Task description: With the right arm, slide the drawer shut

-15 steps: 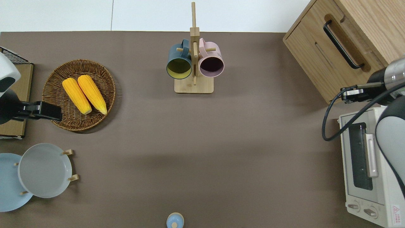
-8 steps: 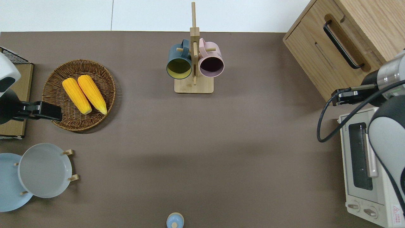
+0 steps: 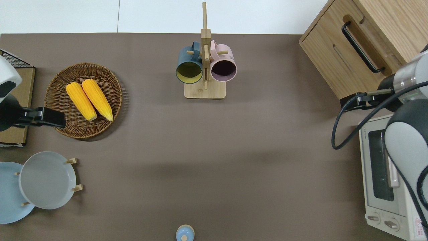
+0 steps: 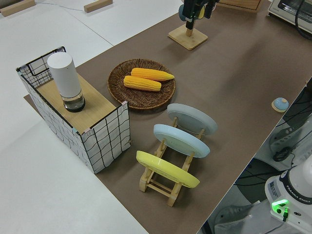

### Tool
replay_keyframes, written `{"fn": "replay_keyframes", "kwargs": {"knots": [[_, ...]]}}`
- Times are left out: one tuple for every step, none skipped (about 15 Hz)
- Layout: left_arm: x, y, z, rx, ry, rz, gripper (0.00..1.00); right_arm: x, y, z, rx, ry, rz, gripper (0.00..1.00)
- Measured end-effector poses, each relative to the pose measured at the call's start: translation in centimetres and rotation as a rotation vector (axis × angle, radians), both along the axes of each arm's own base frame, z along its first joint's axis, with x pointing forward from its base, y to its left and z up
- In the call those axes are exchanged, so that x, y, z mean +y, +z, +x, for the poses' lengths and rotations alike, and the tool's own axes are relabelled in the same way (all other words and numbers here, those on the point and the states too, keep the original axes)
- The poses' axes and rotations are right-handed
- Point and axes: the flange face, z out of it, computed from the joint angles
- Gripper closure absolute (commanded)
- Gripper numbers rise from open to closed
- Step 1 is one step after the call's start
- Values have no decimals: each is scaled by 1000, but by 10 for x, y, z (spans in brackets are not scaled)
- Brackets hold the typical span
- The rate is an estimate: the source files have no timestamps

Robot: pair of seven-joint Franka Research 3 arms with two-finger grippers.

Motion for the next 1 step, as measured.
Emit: {"fn": "replay_keyframes", "kwargs": {"knots": [[0, 0, 0, 0, 0, 0, 7, 0, 0, 1, 0, 1, 0, 19]]}}
